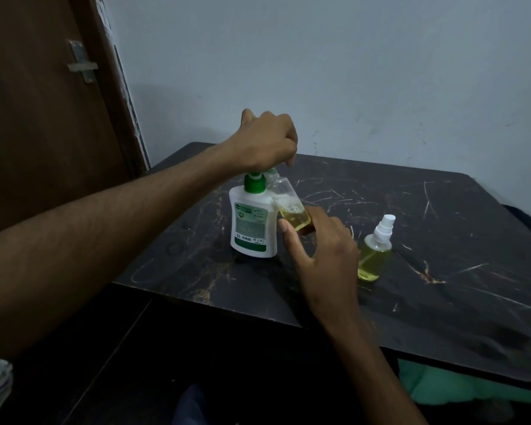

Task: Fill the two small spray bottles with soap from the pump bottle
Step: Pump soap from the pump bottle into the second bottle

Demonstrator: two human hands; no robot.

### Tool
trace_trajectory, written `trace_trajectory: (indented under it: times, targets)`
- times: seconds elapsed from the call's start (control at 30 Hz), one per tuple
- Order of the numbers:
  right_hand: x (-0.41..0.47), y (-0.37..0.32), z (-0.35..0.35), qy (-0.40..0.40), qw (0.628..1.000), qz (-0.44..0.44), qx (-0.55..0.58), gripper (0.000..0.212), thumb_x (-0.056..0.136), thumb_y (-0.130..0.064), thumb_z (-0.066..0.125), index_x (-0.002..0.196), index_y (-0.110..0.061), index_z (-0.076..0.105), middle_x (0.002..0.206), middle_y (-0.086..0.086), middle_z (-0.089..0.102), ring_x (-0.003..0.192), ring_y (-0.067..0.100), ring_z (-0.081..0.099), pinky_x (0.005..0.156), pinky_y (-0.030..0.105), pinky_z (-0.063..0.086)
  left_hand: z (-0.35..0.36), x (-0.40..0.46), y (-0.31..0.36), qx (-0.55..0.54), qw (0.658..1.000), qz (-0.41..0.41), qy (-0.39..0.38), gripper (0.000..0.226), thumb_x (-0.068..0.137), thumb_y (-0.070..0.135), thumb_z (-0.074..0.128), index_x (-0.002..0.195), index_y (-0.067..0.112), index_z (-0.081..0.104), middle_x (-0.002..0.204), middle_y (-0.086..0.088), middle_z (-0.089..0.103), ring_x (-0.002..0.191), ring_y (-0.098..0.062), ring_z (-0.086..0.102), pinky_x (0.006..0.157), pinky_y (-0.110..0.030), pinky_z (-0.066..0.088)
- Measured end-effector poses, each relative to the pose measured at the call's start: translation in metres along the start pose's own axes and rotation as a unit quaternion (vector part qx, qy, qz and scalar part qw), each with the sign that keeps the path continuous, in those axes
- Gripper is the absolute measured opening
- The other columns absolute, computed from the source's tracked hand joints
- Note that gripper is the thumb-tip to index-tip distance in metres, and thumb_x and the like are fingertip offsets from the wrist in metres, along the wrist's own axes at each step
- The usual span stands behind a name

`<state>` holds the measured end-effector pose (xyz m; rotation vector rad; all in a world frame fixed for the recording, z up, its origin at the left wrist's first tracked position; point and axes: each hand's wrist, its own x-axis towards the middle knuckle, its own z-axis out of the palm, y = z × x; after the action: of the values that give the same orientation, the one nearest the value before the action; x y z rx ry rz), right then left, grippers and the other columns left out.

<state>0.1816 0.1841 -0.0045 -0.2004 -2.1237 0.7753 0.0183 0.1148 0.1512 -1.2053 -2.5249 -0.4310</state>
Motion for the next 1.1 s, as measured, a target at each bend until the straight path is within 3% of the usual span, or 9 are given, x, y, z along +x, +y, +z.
trace_trajectory:
  times: [0.1, 0.27, 0.37, 0.63, 0.83, 0.97, 1.1]
  targets:
    - [-0.0012, -0.0022, -0.0025, 0.006, 1.000, 0.001, 0.001, 0.042, 0.102, -0.061, 0.048, 0.118, -0.026, 0.065, 0.098, -0.008, 0.064, 0.090, 0.014, 0.057, 0.077, 0.035, 0.047, -0.0036, 0.0007, 0.0008, -0.001, 1.000, 0.005, -0.006, 0.018, 0.084, 0.022, 0.060, 0.083, 0.020, 0.078, 0.105, 0.013, 0.069, 0.097, -0.017, 0.058, 0.103, -0.050, 0.025]
    - [-0.0014, -0.0034, -0.0036, 0.013, 1.000, -0.006, -0.010, 0.039, 0.103, -0.056, 0.053, 0.119, -0.023, 0.066, 0.097, -0.008, 0.062, 0.088, 0.012, 0.053, 0.075, 0.026, 0.031, -0.0005, 0.0044, 0.0031, -0.015, 1.000, -0.009, -0.021, 0.020, 0.078, 0.023, 0.064, 0.086, 0.022, 0.082, 0.105, 0.012, 0.074, 0.097, -0.015, 0.055, 0.095, -0.046, 0.021]
    - [-0.0005, -0.0039, -0.0029, 0.018, 1.000, -0.011, -0.008, 0.036, 0.104, -0.053, 0.056, 0.119, -0.022, 0.067, 0.098, -0.007, 0.064, 0.088, 0.013, 0.055, 0.076, 0.026, 0.033, -0.0004, 0.0014, 0.0022, -0.023, 0.999, -0.007, -0.024, 0.022, 0.078, 0.022, 0.061, 0.084, 0.022, 0.083, 0.106, 0.009, 0.077, 0.098, -0.015, 0.057, 0.094, -0.045, 0.021]
    - [-0.0011, -0.0053, -0.0041, 0.029, 0.999, -0.019, 0.004, 0.028, 0.104, -0.048, 0.061, 0.110, -0.021, 0.067, 0.091, -0.011, 0.058, 0.083, 0.012, 0.054, 0.075, 0.028, 0.034, -0.0034, -0.0004, 0.0046, -0.024, 0.999, -0.009, -0.022, 0.022, 0.081, 0.017, 0.062, 0.089, 0.018, 0.083, 0.084, 0.020, 0.062, 0.101, -0.017, 0.054, 0.108, -0.051, 0.027]
    - [-0.0013, -0.0068, -0.0059, 0.031, 0.999, -0.022, 0.007, 0.028, 0.104, -0.048, 0.061, 0.111, -0.021, 0.067, 0.090, -0.011, 0.059, 0.083, 0.013, 0.054, 0.075, 0.029, 0.035, -0.0073, -0.0010, 0.0058, -0.025, 0.999, -0.008, -0.034, 0.024, 0.079, 0.020, 0.061, 0.087, 0.018, 0.082, 0.105, 0.014, 0.071, 0.103, -0.016, 0.055, 0.102, -0.049, 0.025]
    - [-0.0010, -0.0064, -0.0057, 0.033, 0.999, -0.024, 0.008, 0.027, 0.104, -0.046, 0.062, 0.110, -0.020, 0.068, 0.089, -0.012, 0.057, 0.082, 0.012, 0.053, 0.075, 0.030, 0.037, -0.0050, 0.0024, 0.0063, -0.016, 0.999, -0.002, -0.030, 0.022, 0.082, 0.020, 0.062, 0.089, 0.018, 0.083, 0.116, 0.009, 0.074, 0.109, -0.019, 0.058, 0.106, -0.051, 0.026]
    - [-0.0005, -0.0066, -0.0051, 0.028, 0.999, -0.022, 0.003, 0.028, 0.104, -0.047, 0.061, 0.112, -0.021, 0.067, 0.092, -0.013, 0.057, 0.084, 0.011, 0.053, 0.076, 0.029, 0.037, -0.0042, 0.0023, 0.0049, -0.008, 1.000, -0.004, -0.029, 0.022, 0.082, 0.020, 0.062, 0.089, 0.019, 0.083, 0.113, 0.006, 0.076, 0.103, -0.018, 0.058, 0.107, -0.052, 0.026]
